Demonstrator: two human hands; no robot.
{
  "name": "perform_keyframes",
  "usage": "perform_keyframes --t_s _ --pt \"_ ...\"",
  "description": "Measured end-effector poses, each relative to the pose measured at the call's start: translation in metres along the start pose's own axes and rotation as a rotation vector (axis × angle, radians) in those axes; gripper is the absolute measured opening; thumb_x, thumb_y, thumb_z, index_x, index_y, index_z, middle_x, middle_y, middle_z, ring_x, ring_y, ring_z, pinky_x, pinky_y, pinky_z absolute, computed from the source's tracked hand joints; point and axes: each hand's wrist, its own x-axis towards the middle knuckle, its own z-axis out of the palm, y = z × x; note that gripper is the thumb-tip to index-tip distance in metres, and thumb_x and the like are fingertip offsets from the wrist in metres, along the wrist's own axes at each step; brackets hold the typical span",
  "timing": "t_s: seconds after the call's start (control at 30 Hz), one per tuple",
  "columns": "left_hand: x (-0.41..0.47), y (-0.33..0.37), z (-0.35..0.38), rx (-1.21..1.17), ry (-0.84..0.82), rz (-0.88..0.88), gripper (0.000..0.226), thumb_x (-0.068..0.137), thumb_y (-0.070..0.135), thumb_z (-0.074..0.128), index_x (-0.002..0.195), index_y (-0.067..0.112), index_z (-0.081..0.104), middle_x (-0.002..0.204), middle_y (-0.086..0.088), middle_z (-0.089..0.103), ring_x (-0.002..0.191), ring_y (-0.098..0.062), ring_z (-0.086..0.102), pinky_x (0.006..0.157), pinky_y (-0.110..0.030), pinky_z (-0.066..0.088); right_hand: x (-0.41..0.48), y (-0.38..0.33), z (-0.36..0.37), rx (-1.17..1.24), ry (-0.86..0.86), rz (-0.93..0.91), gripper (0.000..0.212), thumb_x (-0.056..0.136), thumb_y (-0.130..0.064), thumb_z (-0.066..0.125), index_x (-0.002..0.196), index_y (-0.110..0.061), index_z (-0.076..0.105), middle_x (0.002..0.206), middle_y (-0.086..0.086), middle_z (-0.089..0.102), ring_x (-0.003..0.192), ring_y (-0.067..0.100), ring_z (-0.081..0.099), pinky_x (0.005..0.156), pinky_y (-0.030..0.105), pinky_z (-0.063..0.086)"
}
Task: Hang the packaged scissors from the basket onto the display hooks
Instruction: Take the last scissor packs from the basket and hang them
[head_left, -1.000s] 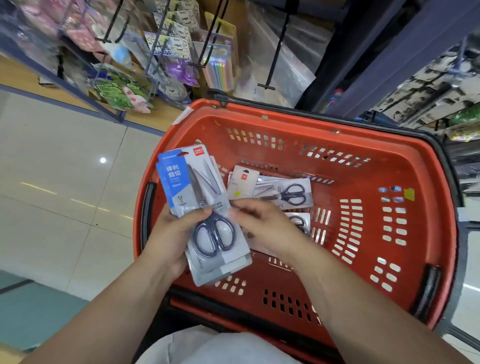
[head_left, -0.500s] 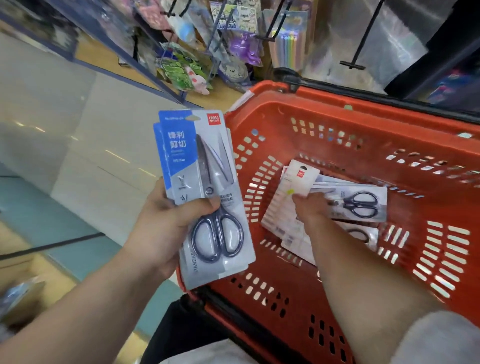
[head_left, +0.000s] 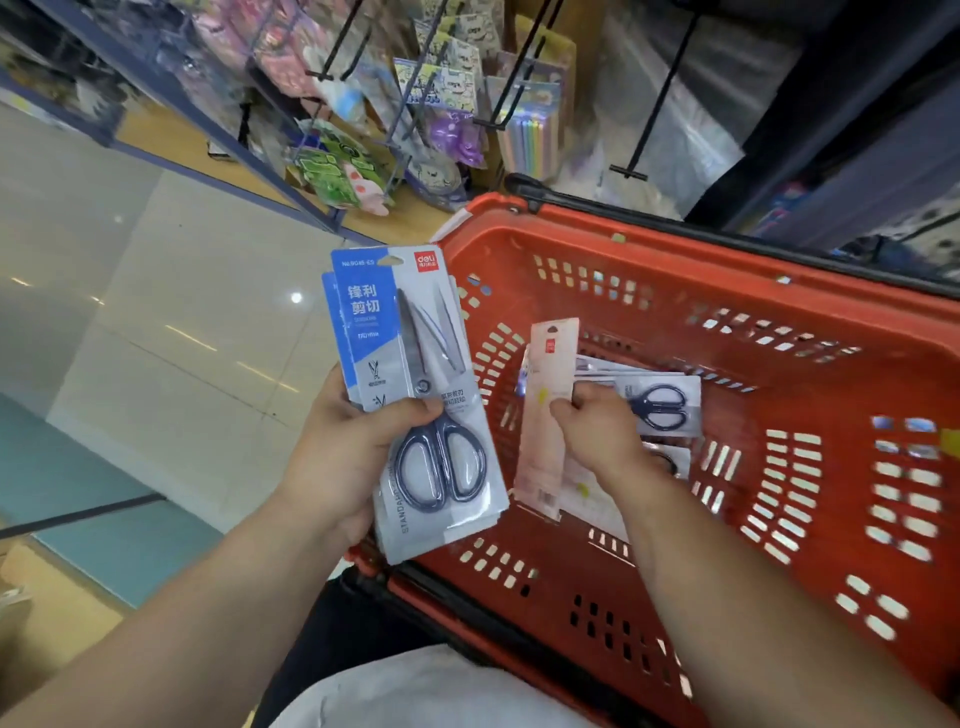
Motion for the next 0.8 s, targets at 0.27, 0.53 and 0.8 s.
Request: perform_keyframes --t_s 0.27,0.53,0.8 --pt "-0.018 -0.012 0.048 0.015 -0.066 -0.028 0.073 0.063 0.004 0.086 0.132 0.008 0.062 0.115 -0.017 0.078 0.104 -0.043 0.075 0.087 -0.054 0.062 -0.098 -0.051 -0.076 0.343 -0.003 -0.080 0.025 0.094 -0.018 0.061 0.077 0.000 0.058 0.062 -0.001 0.044 0.058 0.012 0.040 0.060 0.031 0.031" --pt "-0.040 -0.010 0.079 -0.002 -0.126 -0.064 0.044 0.083 -0.014 0.072 0.120 0.011 0.068 0.107 -0.016 0.079 0.084 -0.031 0.078 0.073 -0.043 0.062 -0.133 -0.039 -0.076 0.618 -0.081 0.058 0.041 0.096 -0.053 0.048 0.119 -0.024 0.065 0.133 0.001 0.068 0.123 0.017 0.058 0.113 0.042 0.042" --pt "-0.045 -0.003 0.068 -0.076 -0.315 -0.062 0.064 0.073 0.001 0.074 0.136 0.005 0.062 0.127 -0.025 0.071 0.110 -0.047 0.071 0.092 -0.056 0.060 -0.134 -0.028 -0.083 0.784 -0.119 0.045 0.054 0.090 -0.022 0.079 0.139 -0.017 0.058 0.127 0.003 0.071 0.117 0.022 0.068 0.106 0.045 0.050"
